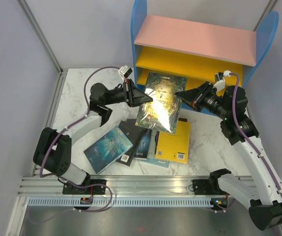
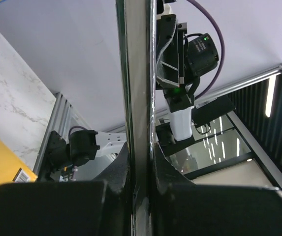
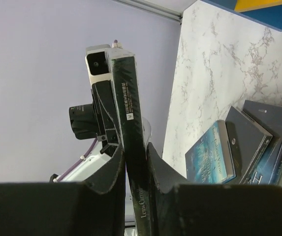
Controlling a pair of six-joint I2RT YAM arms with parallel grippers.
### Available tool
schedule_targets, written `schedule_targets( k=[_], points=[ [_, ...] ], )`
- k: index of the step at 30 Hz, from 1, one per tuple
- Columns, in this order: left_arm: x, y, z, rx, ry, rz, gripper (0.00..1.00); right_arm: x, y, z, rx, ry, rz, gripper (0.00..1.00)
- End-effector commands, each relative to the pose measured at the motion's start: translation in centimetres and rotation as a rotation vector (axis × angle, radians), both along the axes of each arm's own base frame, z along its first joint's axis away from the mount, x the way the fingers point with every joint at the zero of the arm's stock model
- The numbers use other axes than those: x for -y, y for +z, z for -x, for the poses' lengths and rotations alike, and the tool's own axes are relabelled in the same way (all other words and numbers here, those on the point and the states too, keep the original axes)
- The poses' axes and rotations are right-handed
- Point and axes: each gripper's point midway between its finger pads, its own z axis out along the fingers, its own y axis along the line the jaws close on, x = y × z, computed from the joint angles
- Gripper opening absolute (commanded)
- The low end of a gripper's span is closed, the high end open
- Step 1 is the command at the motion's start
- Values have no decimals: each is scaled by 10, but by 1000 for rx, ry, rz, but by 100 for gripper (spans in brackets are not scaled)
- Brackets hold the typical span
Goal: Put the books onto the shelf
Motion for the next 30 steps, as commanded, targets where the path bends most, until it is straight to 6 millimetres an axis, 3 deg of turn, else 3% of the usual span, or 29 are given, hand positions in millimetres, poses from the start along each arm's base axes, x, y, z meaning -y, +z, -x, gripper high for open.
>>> schedule_targets(
  k=[1, 4, 6, 7, 10, 16, 21, 26, 27, 28, 30],
  points=[
    [-3, 35, 23, 139, -97, 78, 2, -4, 25, -3, 65, 6, -74, 0],
    [0, 36, 16, 128, -74, 58, 2, -7, 27, -3, 73, 27, -79, 1],
    [3, 37, 6, 121, -24, 35, 2, -8, 26, 0, 75, 43, -80, 17],
    [3, 38, 3, 123, -3, 28, 2, -9, 24, 1, 71, 48, -81, 39],
    [5, 44, -11, 129, 76, 3, 2, -9, 16, 8, 51, 57, -90, 60],
    [8, 53, -33, 119, 172, 3, 2, -13, -4, 24, 10, 74, -119, 66],
    [9, 50, -45, 101, 229, -24, 2, -20, -10, 35, -1, 92, -125, 57],
    [11, 47, -49, 91, 223, -33, 2, -27, -5, 37, 9, 111, -123, 24],
    [12, 47, -48, 91, 219, -36, 2, -29, -6, 35, 10, 113, -115, 9],
    [12, 47, -48, 91, 214, -37, 2, -29, -3, 34, 18, 112, -113, 2],
    [11, 51, -42, 114, 190, -40, 4, -29, 6, 30, 48, 102, -88, 0]
  ],
)
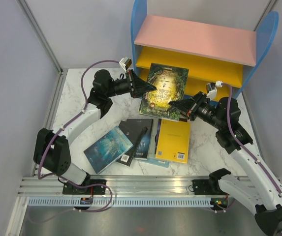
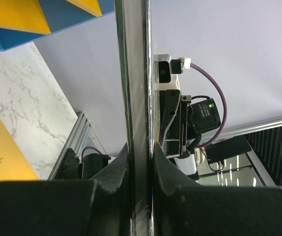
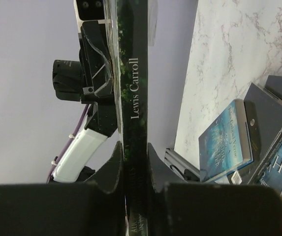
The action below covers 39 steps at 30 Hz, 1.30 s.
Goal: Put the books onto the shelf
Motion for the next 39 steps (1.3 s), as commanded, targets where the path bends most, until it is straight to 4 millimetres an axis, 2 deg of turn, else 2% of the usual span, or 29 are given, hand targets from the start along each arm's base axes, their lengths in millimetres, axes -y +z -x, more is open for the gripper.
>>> schedule_targets(
  k=[1, 2, 4, 5, 6, 7, 8, 10, 11, 13, 14, 16, 17, 18, 20, 21, 22, 23, 24, 25, 26, 27, 28, 29, 31, 32, 34, 35, 39],
  points=[
    [-2, 36, 4, 213, 23, 27, 18, -4, 36, -1, 87, 10, 2, 0],
    [-5, 43, 11, 253, 9, 23, 24, -3, 56, 0, 133, 4, 3, 0],
    [-14, 39, 10, 229, 25, -30, 35, -3, 62, -8, 145, -5, 53, 0],
    [-20, 44, 10, 278, 46, -50, 45, -2, 90, -5, 202, -7, 42, 0],
    [-34, 54, 9, 305, 91, -57, 50, -4, 89, -13, 182, -8, 68, 0],
    [-41, 52, 11, 285, 106, -82, 55, -5, 99, -15, 199, -11, 74, 0],
    [-49, 55, 10, 312, 129, -96, 64, -2, 126, -12, 263, -18, 72, 0],
    [-69, 65, 13, 341, 176, -109, 71, -7, 134, -23, 263, -13, 88, 0],
    [-75, 60, 12, 327, 184, -134, 75, -6, 155, -20, 310, -15, 80, 0],
    [-87, 64, 16, 343, 209, -143, 80, -9, 159, -33, 302, -20, 91, 0],
    [-90, 59, 16, 330, 216, -158, 81, -8, 171, -34, 322, -29, 82, 0],
    [-94, 59, 22, 333, 223, -163, 84, -8, 168, -54, 305, -48, 97, 0],
    [-95, 54, 23, 323, 223, -167, 84, -7, 176, -58, 321, -62, 93, 0],
    [-96, 52, 24, 316, 227, -169, 84, -8, 171, -74, 302, -72, 104, 0],
    [-98, 50, 31, 310, 230, -166, 84, -2, 188, -88, 338, -107, 104, 0],
    [-98, 49, 33, 306, 230, -168, 84, -5, 180, -109, 324, -123, 126, 0],
    [-98, 46, 34, 302, 229, -169, 85, -2, 183, -120, 331, -143, 134, 0],
    [-100, 45, 39, 297, 229, -179, 85, 0, 201, -123, 368, -158, 120, 0],
    [-101, 39, 40, 275, 228, -195, 85, -2, 193, -146, 343, -174, 129, 0],
    [-101, 37, 42, 269, 228, -203, 85, -1, 209, -149, 376, -186, 115, 0],
    [-103, 38, 45, 283, 231, -208, 85, -1, 212, -158, 379, -196, 111, 0],
    [-104, 34, 46, 261, 233, -222, 85, -6, 198, -181, 346, -196, 121, 0],
    [-105, 34, 48, 270, 236, -229, 85, -6, 211, -185, 370, -209, 102, 0],
    [-106, 33, 48, 269, 243, -233, 85, -10, 195, -206, 333, -213, 111, 0],
    [-107, 33, 52, 268, 243, -239, 85, -6, 197, -222, 324, -258, 95, 0],
    [-108, 32, 51, 266, 250, -244, 84, -8, 182, -238, 292, -264, 101, 0],
    [-108, 33, 54, 267, 248, -246, 84, -9, 182, -249, 282, -282, 86, 0],
    [-108, 33, 54, 266, 249, -249, 84, -11, 170, -261, 260, -285, 92, 0],
    [-110, 32, 55, 270, 255, -263, 84, -13, 156, -280, 233, -305, 90, 0]
  ],
)
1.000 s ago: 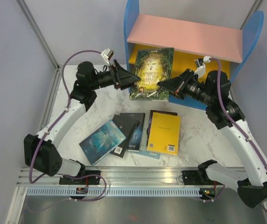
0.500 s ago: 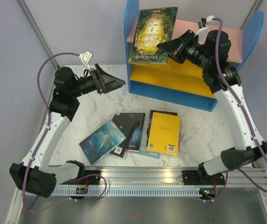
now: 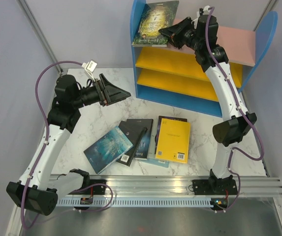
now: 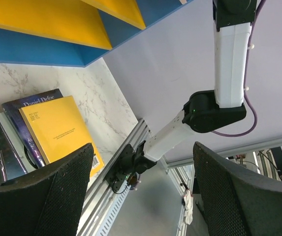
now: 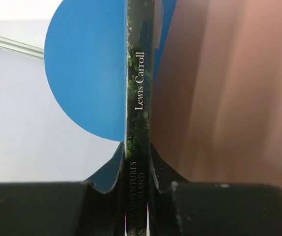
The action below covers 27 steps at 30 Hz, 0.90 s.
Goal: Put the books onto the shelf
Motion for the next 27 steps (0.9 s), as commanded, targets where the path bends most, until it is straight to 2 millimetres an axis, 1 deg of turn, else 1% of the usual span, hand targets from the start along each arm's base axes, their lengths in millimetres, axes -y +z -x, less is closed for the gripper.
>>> schedule_targets(
  k=[1, 3, 4, 5, 6, 7, 8, 9, 10, 11, 12, 13, 14, 15, 17, 18, 19, 20, 22, 24, 25, 26, 27],
  points=[
    [-4, 3, 4, 49, 7, -31, 84, 11, 40, -8, 133, -70, -22, 0],
    [-4, 2, 5, 44, 7, -34, 84, 9, 34, -13, 125, -63, -21, 0],
    [-4, 2, 5, 45, 8, -36, 84, 8, 32, -14, 119, -61, -21, 3],
    [-4, 0, 4, 41, 11, -39, 84, 8, 31, -14, 117, -60, -19, 25],
    [-5, -1, 4, 36, 12, -41, 84, 10, 30, -14, 122, -62, -9, 39],
    [-4, -2, 4, 33, 10, -43, 84, 10, 25, -14, 112, -61, 0, 77],
    [-5, -2, 3, 32, 13, -45, 84, 14, 29, -10, 120, -65, 5, 98],
    [-5, -4, 3, 26, 13, -48, 84, 21, 26, -10, 118, -76, 28, 98],
    [-5, -4, 3, 25, 16, -49, 84, 27, 19, -10, 97, -88, 45, 98],
    [-5, -3, 4, 30, 15, -50, 84, 34, 23, -4, 99, -99, 59, 98],
    [-5, -4, 4, 24, 20, -53, 84, 49, 14, -3, 56, -134, 89, 98],
    [-5, -5, 4, 22, 20, -54, 84, 57, 10, -1, 50, -147, 126, 98],
    [-6, -6, 4, 22, 24, -55, 84, 65, 5, 7, 18, -157, 159, 98],
    [-6, -8, 3, 13, 27, -58, 84, 75, 4, 9, 7, -178, 182, 98],
    [-6, -12, 1, 0, 31, -63, 84, 86, 4, 20, 3, -187, 229, 98],
    [-6, -14, 0, -6, 33, -66, 84, 93, -5, 24, -34, -192, 253, 98],
    [-7, -17, -1, -16, 39, -72, 83, 95, -9, 28, -49, -184, 268, 98],
    [-7, -19, -3, -22, 49, -78, 83, 95, -9, 34, -45, -172, 284, 98],
    [-8, -25, -7, -41, 63, -93, 83, 96, -21, 42, -86, -151, 309, 98],
    [-8, -32, -10, -64, 69, -106, 83, 90, -19, 61, -76, -92, 316, 98],
    [-8, -35, -12, -67, 69, -112, 82, 89, -34, 66, -104, -69, 333, 98],
    [-7, -39, -13, -74, 65, -119, 82, 87, -21, 86, -51, -30, 346, 98],
    [-5, -46, -13, -88, 59, -128, 82, 84, -45, 95, -88, 6, 369, 98]
  ],
)
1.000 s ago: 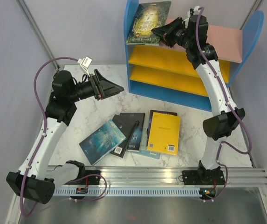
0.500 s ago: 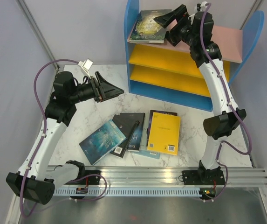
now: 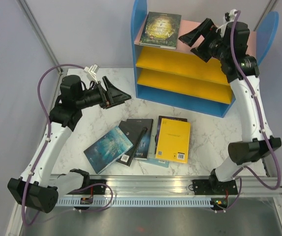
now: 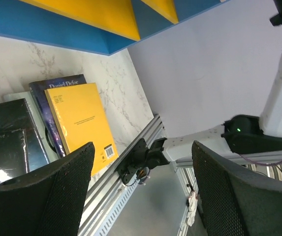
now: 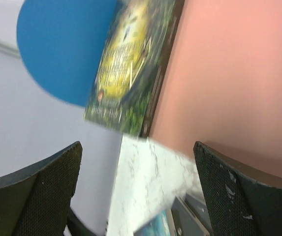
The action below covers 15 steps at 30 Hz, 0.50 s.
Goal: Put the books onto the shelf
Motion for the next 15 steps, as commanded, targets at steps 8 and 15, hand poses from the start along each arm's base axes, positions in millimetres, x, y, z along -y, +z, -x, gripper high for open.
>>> schedule_targets(
  k=[8, 15],
  points=[
    [67, -85, 20, -125, -170, -166, 80, -8, -154, 191, -238, 255, 65, 98],
    [119, -145, 41, -234, -290, -234, 78, 15, -289, 264, -579, 155, 61, 91]
  ],
)
